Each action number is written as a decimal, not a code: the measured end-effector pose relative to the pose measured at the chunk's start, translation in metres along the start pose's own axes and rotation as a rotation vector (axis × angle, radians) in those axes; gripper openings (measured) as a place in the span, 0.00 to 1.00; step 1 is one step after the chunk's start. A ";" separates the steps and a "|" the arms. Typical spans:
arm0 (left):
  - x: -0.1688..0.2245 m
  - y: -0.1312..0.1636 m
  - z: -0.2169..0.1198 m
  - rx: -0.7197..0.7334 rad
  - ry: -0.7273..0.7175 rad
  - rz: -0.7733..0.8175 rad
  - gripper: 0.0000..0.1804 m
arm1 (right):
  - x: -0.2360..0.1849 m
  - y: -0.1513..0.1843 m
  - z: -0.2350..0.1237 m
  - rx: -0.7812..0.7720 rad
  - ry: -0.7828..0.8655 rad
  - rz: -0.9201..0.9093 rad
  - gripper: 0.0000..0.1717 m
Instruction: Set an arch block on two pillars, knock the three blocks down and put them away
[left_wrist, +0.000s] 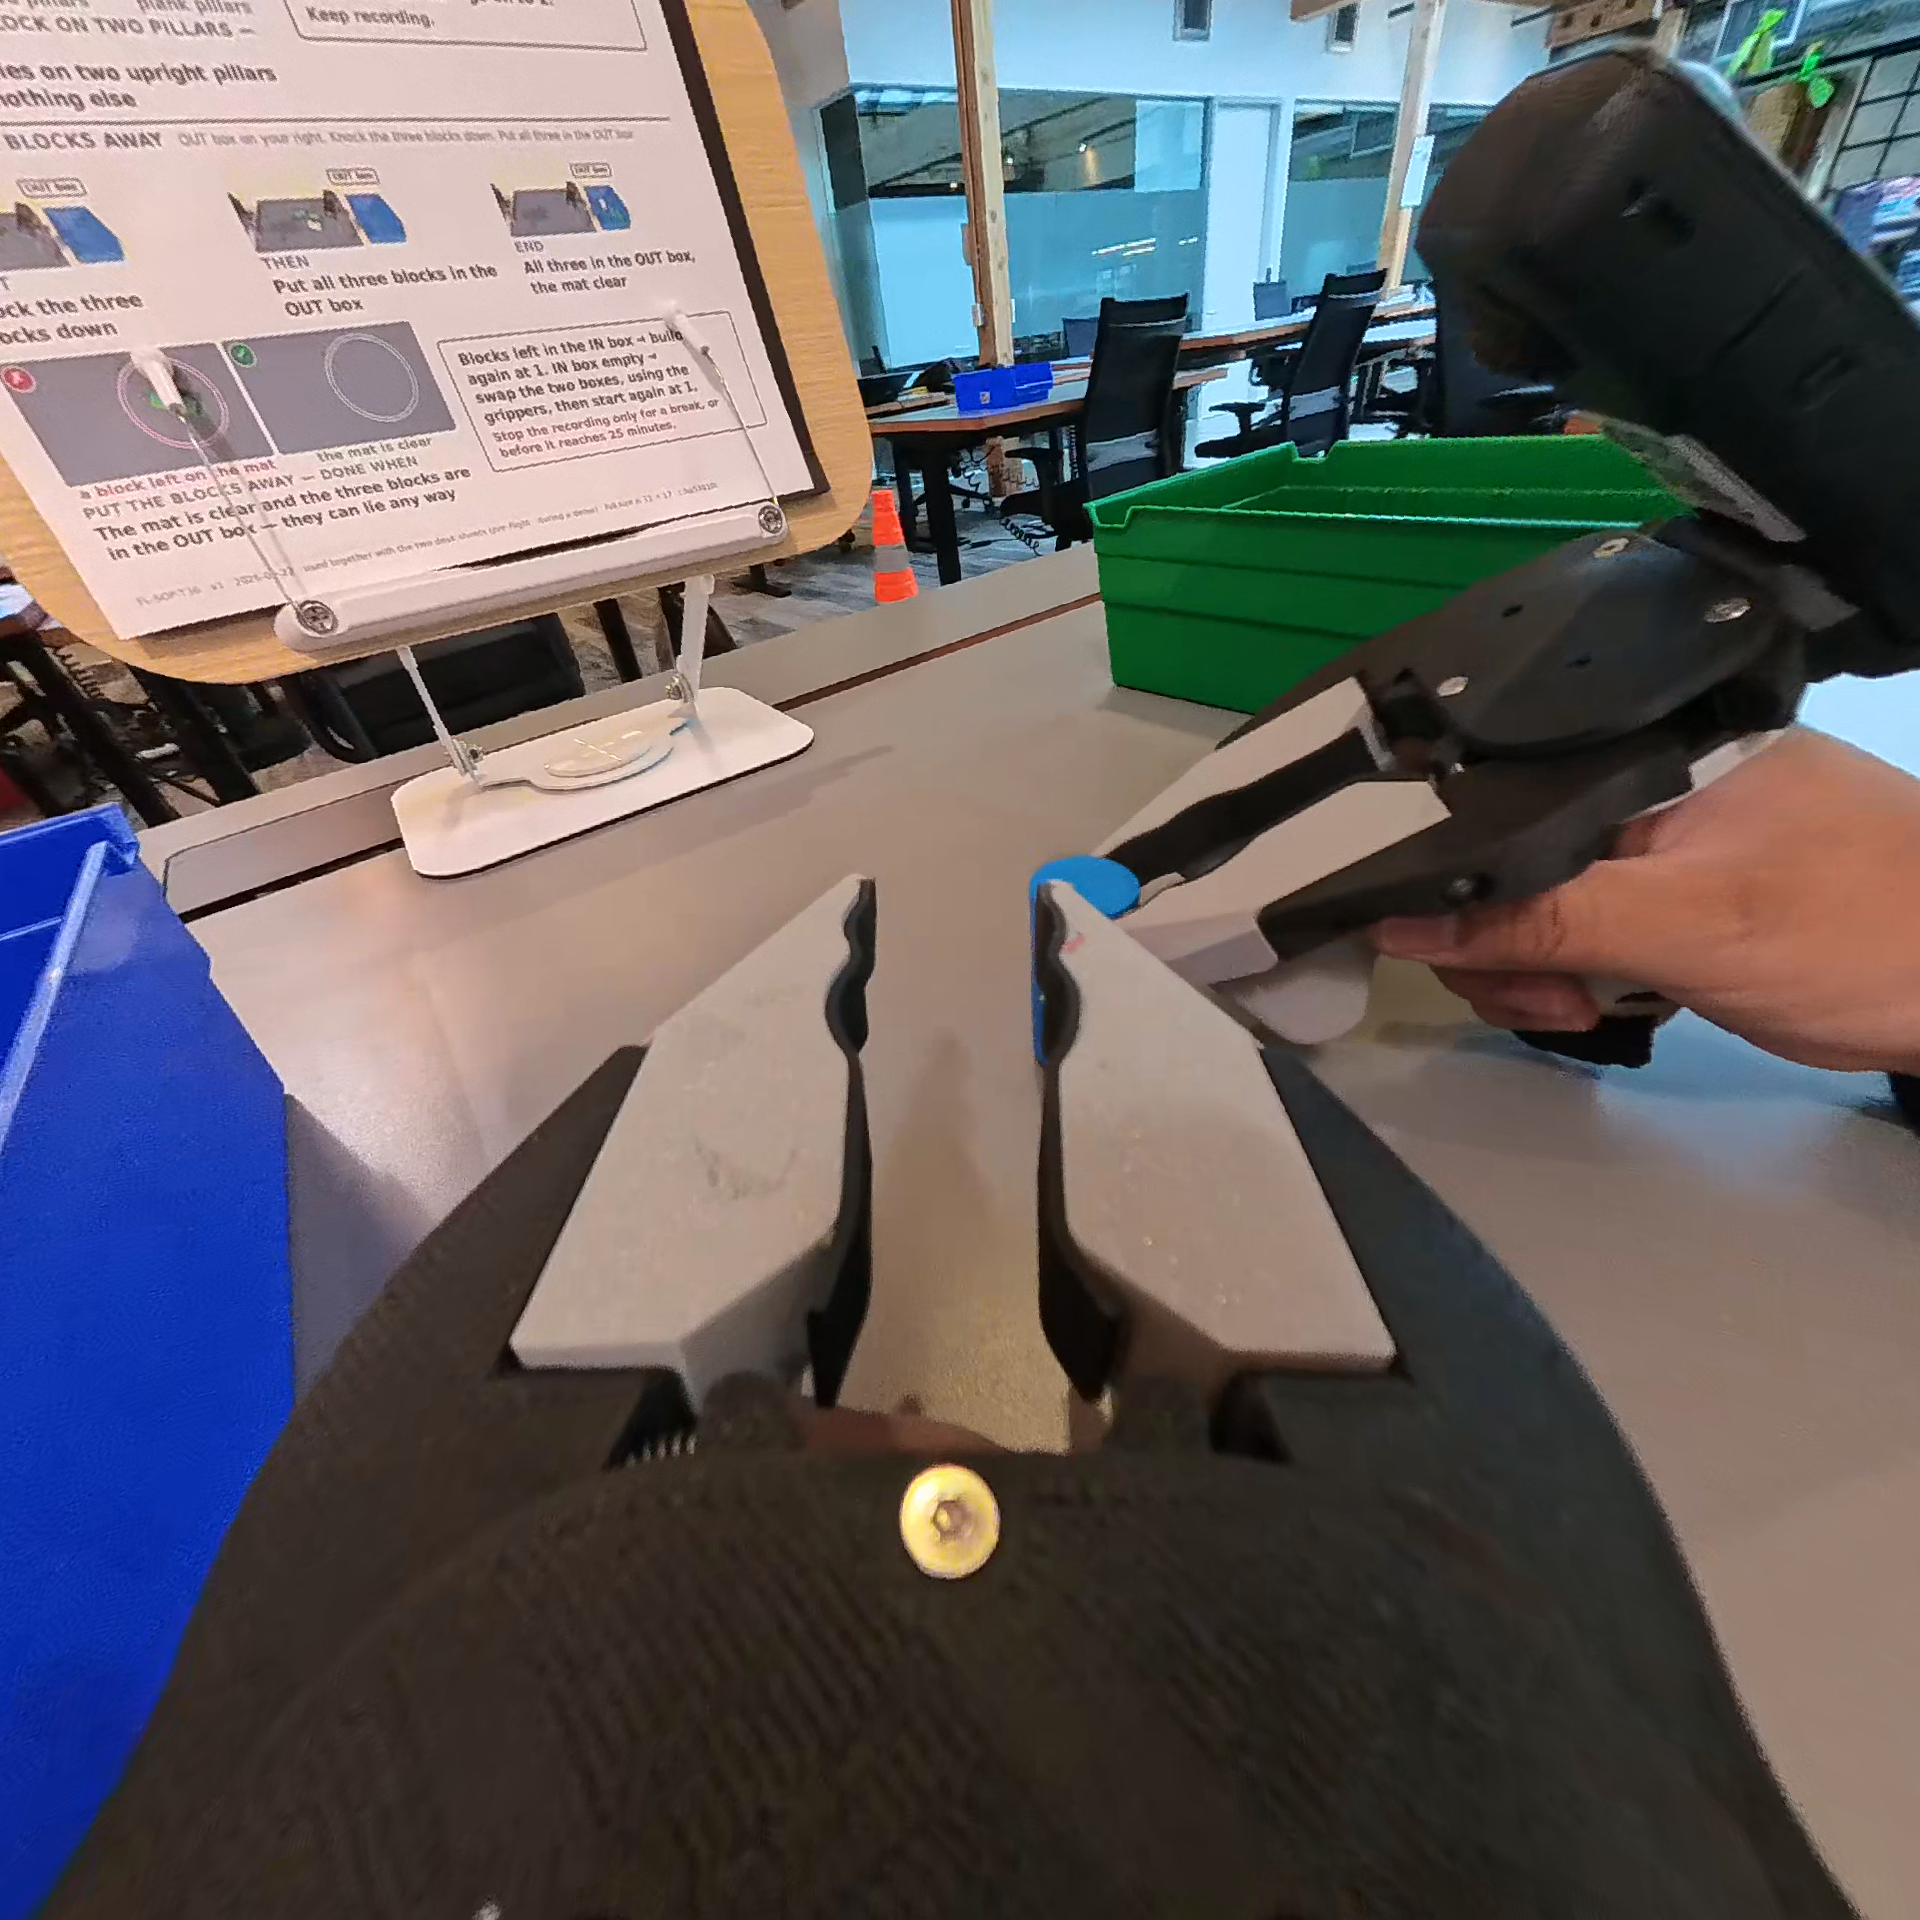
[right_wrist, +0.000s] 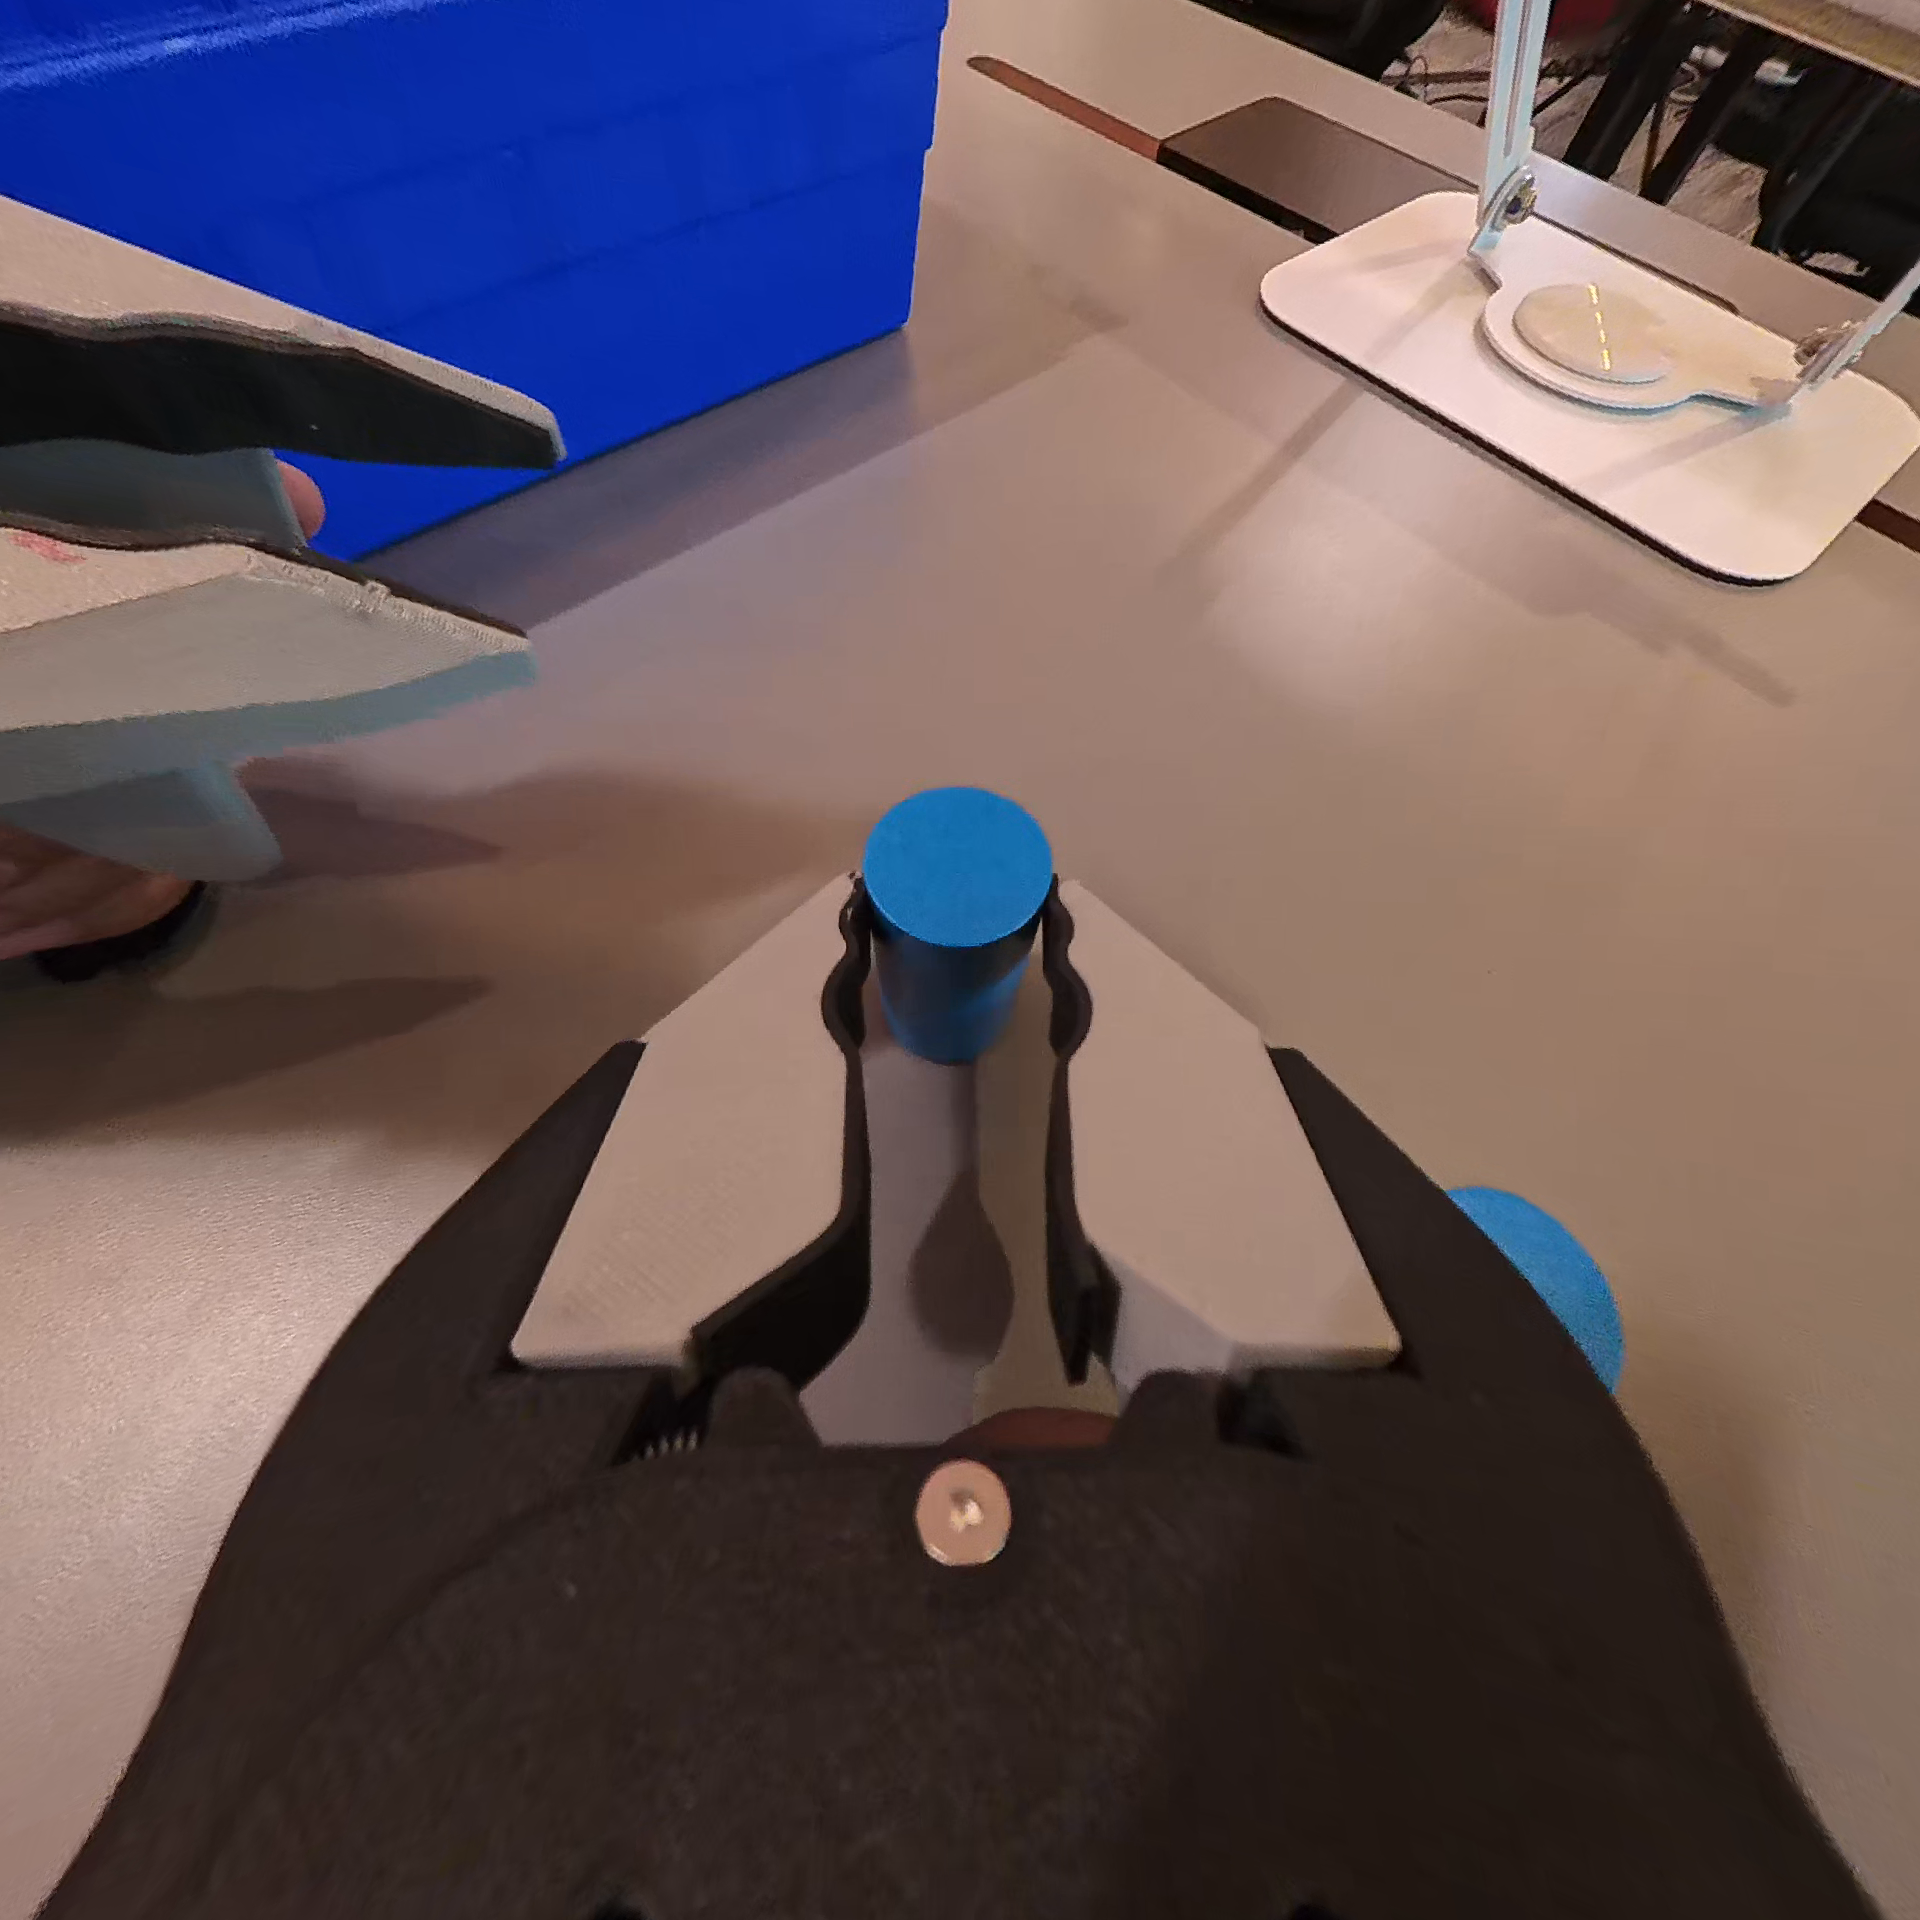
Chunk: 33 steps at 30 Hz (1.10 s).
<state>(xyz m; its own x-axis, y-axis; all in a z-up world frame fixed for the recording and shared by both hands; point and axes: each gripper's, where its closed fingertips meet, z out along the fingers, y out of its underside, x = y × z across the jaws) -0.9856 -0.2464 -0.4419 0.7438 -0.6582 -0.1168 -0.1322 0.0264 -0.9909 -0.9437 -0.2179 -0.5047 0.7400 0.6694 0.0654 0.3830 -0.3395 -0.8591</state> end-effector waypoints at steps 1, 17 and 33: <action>0.000 0.000 0.000 -0.002 0.000 0.002 0.16 | 0.000 0.001 0.001 -0.004 0.006 -0.008 0.17; 0.001 0.001 0.001 -0.009 0.006 0.002 0.16 | 0.033 -0.064 -0.126 0.360 -0.040 0.024 0.25; 0.027 0.032 0.021 -0.234 0.061 0.184 0.18 | 0.113 0.010 -0.089 0.248 0.096 0.230 0.24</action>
<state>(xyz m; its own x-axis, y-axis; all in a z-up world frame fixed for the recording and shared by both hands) -0.9553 -0.2475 -0.4782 0.6536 -0.7023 -0.2821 -0.4137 -0.0195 -0.9102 -0.8069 -0.2040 -0.4606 0.8443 0.5250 -0.1072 0.0630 -0.2959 -0.9531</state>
